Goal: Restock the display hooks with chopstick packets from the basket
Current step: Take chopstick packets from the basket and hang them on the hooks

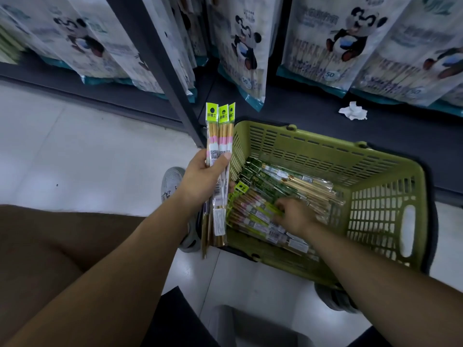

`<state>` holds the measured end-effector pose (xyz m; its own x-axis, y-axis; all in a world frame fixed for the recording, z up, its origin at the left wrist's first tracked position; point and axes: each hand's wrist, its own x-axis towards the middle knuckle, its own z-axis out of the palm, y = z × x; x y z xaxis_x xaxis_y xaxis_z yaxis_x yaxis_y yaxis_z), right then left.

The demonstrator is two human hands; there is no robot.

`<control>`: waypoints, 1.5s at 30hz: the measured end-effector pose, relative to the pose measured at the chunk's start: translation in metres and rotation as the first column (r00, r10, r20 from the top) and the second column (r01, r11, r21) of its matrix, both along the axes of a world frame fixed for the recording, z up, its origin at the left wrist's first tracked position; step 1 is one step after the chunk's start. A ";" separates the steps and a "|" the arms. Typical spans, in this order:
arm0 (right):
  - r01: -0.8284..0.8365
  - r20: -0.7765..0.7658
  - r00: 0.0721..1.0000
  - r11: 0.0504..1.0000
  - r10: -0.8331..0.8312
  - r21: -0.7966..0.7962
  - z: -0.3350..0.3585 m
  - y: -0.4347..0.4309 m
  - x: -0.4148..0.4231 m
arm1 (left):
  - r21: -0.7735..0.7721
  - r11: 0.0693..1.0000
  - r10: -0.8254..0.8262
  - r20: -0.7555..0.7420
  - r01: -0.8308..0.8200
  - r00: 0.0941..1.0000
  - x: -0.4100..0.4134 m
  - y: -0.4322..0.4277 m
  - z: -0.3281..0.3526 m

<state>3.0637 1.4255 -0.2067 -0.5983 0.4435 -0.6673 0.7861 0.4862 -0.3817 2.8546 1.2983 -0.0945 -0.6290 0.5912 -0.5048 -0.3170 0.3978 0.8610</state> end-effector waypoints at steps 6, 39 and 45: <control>-0.037 0.002 0.999 0.998 0.037 0.057 -0.009 -0.007 -0.003 | 0.009 1.000 0.024 0.017 -0.024 1.000 -0.002 0.001 -0.002; 0.314 -0.628 0.602 0.869 -0.493 -0.381 0.166 0.037 -0.055 | 0.192 0.981 -0.059 0.098 0.040 0.993 0.030 0.045 0.041; 0.290 -0.694 0.506 0.859 -0.512 -0.422 0.228 0.033 -0.044 | 0.302 0.953 -0.091 0.164 0.038 0.982 0.040 0.063 0.100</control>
<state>3.0193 1.4586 0.0210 -0.7164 0.6788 -0.1613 0.2290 0.0105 -0.9734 2.8941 1.3608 0.0056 -0.5025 0.7671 -0.3988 -0.4540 0.1584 0.8768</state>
